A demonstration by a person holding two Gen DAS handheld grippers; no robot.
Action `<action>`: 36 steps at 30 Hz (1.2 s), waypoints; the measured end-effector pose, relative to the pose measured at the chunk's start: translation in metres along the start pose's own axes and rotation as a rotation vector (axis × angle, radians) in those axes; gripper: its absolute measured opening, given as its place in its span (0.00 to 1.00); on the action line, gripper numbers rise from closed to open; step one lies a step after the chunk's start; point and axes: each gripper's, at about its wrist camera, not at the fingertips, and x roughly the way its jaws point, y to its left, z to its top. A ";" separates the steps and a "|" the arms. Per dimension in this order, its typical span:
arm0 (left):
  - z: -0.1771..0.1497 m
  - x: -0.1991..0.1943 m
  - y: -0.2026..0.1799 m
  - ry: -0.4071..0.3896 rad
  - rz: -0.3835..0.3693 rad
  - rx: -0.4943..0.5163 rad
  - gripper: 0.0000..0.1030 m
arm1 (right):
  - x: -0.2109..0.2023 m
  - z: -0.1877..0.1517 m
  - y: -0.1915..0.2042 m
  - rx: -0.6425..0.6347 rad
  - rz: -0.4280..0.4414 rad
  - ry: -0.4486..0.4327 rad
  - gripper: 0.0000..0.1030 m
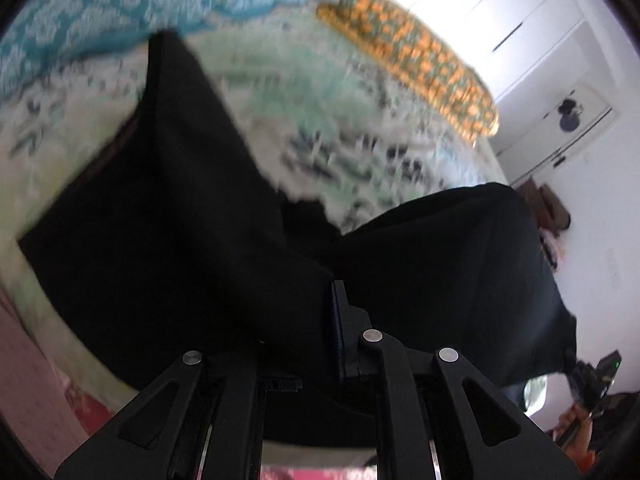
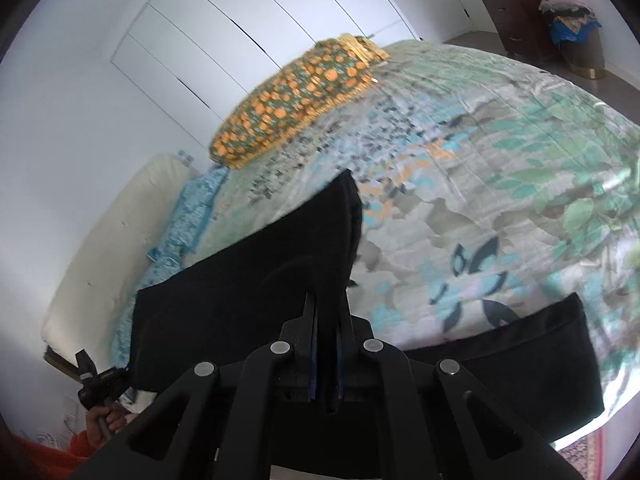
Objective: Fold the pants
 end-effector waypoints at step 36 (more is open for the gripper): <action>-0.074 0.079 -0.070 0.354 -0.023 0.304 0.09 | 0.025 -0.039 -0.103 0.027 -0.611 0.335 0.07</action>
